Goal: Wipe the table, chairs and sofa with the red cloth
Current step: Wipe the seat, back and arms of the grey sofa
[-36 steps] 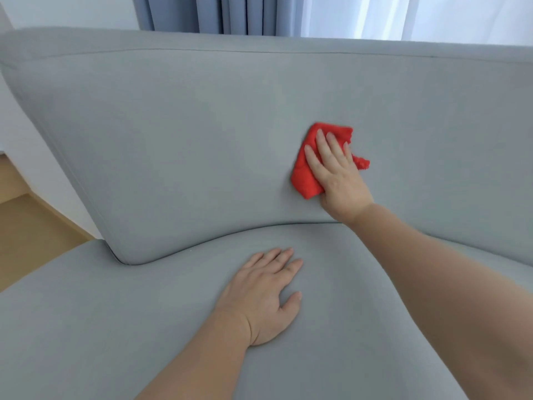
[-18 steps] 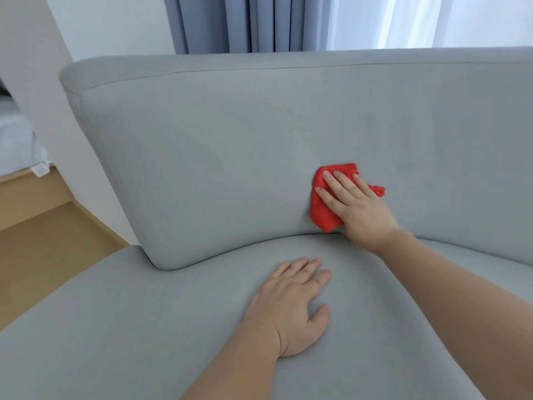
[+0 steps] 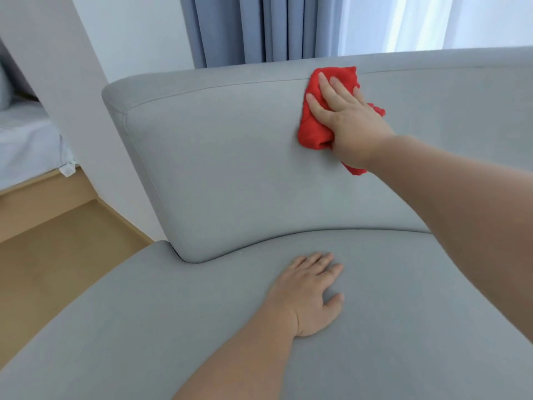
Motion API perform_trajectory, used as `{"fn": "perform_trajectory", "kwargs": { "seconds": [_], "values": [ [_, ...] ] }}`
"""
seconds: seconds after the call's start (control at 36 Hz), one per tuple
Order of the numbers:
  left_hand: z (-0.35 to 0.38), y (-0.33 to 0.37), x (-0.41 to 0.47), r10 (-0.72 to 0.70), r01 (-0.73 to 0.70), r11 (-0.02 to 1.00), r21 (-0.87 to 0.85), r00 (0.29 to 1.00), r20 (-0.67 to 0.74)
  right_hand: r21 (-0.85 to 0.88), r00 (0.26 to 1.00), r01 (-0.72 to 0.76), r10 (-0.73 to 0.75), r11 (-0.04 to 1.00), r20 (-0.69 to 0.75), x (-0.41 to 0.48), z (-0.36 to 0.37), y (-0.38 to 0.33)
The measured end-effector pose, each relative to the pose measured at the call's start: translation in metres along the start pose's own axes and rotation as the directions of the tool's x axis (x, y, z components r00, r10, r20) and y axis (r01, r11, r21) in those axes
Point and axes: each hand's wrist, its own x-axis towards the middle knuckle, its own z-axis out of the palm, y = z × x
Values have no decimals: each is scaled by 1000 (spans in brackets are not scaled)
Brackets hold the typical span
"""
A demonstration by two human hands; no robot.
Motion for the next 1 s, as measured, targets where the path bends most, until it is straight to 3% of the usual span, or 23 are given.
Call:
{"fn": "perform_trajectory", "kwargs": {
  "seconds": [0.14, 0.22, 0.36, 0.58, 0.69, 0.81, 0.92, 1.0],
  "values": [
    [-25, -1, -28, -73, 78, 990, -117, 996, 49, 33, 999, -12, 11, 999, 35, 1, -7, -1],
    [-33, -28, -65, -91, 94, 995, -40, 994, 65, 40, 999, -29, 28, 999, 34, -1, -5, -3],
    [-35, -90, -126, -266, 264, 964, 44, 962, 54, 44, 999, -41, 41, 998, 9, 1, 0, -2],
    [-17, -104, -138, -326, 329, 942, 68, 944, -58, 153, 978, -54, 83, 987, -190, -9, 30, -11],
    [-14, -106, -138, -320, 325, 944, 59, 944, -79, 218, 955, 19, 47, 976, -293, -22, 74, -26],
    [-11, -106, -139, -309, 313, 948, 48, 947, -87, 195, 972, 99, -53, 976, -229, -42, 119, -44],
    [-7, -109, -140, -295, 300, 954, 14, 945, -140, -1, 959, 276, -275, 961, -63, -67, 155, -46],
    [-4, -110, -141, -296, 306, 951, 51, 943, -151, -92, 943, 333, -333, 938, 21, -79, 167, -40]
  ]
}}
